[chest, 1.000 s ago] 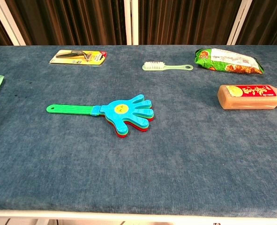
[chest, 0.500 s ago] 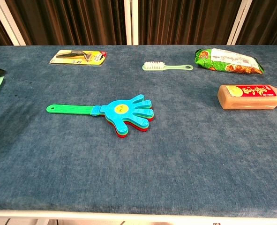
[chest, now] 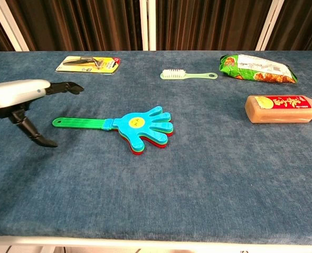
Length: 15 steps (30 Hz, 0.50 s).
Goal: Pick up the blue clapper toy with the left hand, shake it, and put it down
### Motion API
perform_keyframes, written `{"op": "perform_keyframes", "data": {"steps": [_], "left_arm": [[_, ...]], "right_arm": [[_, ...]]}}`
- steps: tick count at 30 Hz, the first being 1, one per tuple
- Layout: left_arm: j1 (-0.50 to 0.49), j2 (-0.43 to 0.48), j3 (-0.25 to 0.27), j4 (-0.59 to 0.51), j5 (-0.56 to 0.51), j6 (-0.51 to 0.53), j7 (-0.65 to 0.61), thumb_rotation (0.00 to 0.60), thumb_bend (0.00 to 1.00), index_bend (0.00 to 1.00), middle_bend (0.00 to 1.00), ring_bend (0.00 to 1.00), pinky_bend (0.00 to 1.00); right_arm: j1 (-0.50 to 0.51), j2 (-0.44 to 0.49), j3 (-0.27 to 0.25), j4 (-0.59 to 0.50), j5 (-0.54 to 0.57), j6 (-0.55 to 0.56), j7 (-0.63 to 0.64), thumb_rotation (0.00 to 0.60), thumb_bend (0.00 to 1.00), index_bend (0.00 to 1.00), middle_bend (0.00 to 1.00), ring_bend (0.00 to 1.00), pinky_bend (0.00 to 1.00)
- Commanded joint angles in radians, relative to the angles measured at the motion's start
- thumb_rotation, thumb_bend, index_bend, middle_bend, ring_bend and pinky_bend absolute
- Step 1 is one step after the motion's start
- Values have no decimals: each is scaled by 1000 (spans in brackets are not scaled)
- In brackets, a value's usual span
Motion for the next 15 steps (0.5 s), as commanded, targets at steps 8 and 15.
{"op": "perform_keyframes", "data": {"steps": [8, 15], "left_arm": [[-101, -94, -49, 80, -130, -103, -49, 600, 86, 137, 61, 0, 0], [-136, -140, -50, 138, -177, -114, -57, 600, 117, 199, 69, 0, 0]], "right_arm": [[3, -2, 1, 11, 8, -10, 10, 600, 271, 0, 0, 0, 0], [3, 0, 3, 21, 17, -19, 26, 600, 271, 0, 0, 0, 0]]}}
